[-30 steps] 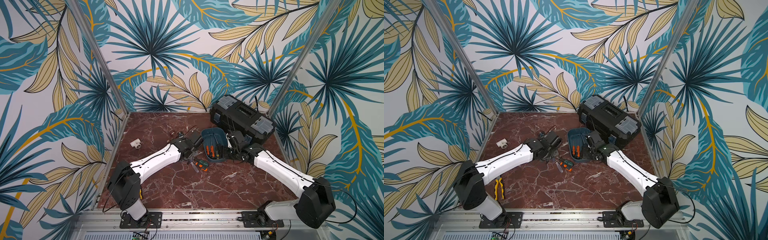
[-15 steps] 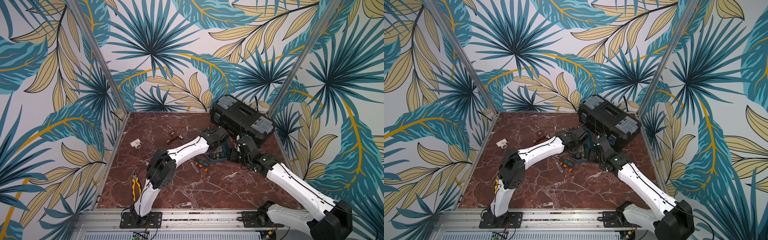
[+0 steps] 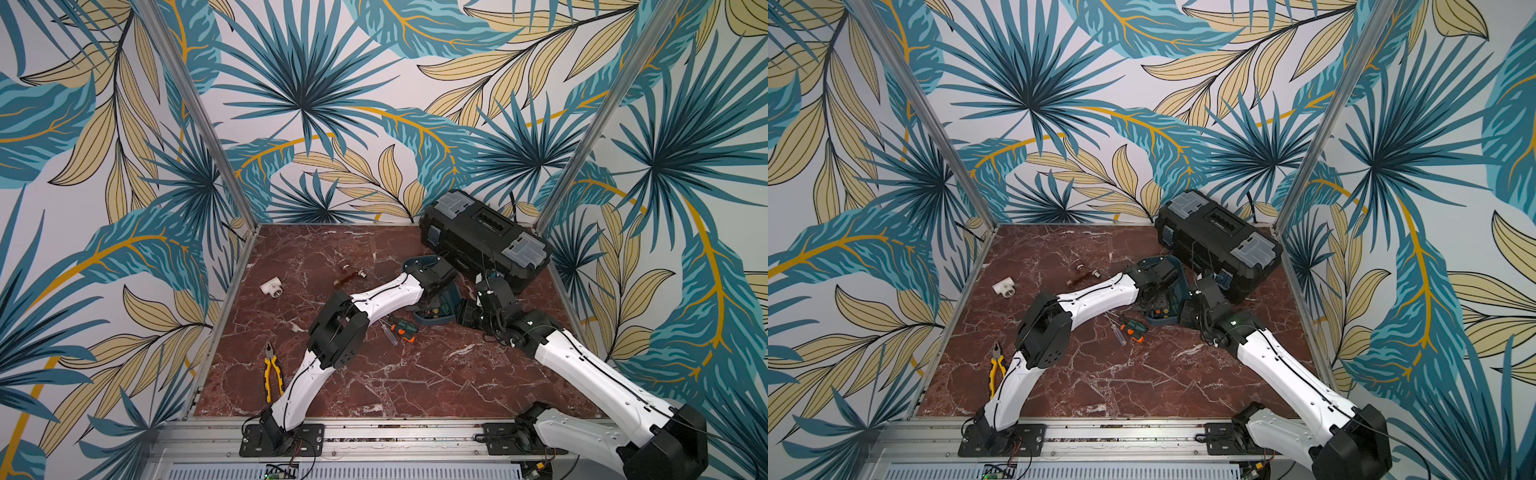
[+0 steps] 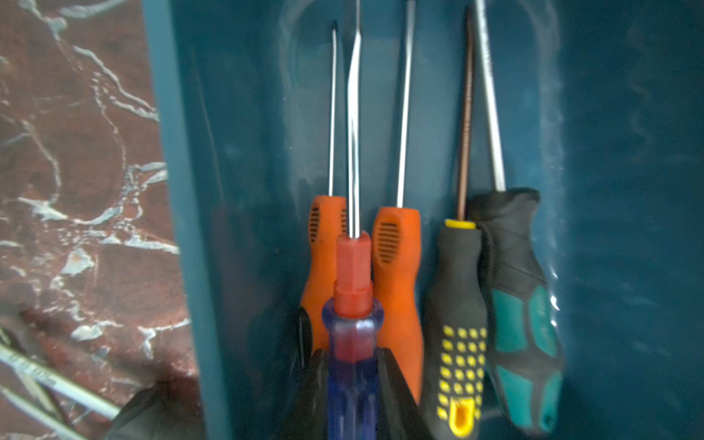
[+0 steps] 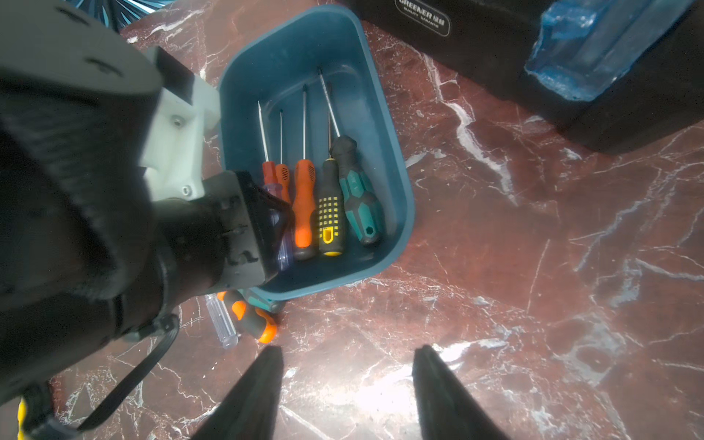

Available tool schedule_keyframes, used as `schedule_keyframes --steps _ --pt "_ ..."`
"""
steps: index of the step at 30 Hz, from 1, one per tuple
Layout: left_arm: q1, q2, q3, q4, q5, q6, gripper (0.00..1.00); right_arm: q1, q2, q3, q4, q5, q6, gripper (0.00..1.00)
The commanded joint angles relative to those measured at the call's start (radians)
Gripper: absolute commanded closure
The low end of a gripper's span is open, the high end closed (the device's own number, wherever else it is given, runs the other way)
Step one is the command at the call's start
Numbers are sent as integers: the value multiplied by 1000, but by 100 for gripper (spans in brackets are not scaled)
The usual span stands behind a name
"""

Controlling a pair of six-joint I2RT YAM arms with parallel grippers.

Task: Put the screwdriver on the desktop into the storage box
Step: Place the screwdriver in the storage box.

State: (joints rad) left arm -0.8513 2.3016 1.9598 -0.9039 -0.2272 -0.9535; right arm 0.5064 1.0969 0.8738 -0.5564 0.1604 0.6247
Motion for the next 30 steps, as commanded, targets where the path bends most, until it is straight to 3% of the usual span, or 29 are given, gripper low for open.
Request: schedule_keyframes --steps 1,7,12,17,25,30 --pt "2 17 48 -10 -4 13 78 1 3 -13 1 5 2 40" --pt "3 18 65 7 1 33 56 1 -10 -22 2 11 1 40" --pt "3 -36 79 17 -34 57 51 2 -7 -9 -5 17 -21 40" --pt "1 -187 21 58 -110 79 49 1 3 14 -17 19 -49 40" --pt "46 -589 -447 275 -209 35 47 2 63 62 -26 -34 -63 40" --pt "105 -773 -729 341 -244 -39 47 4 126 104 -17 -83 -64 40"
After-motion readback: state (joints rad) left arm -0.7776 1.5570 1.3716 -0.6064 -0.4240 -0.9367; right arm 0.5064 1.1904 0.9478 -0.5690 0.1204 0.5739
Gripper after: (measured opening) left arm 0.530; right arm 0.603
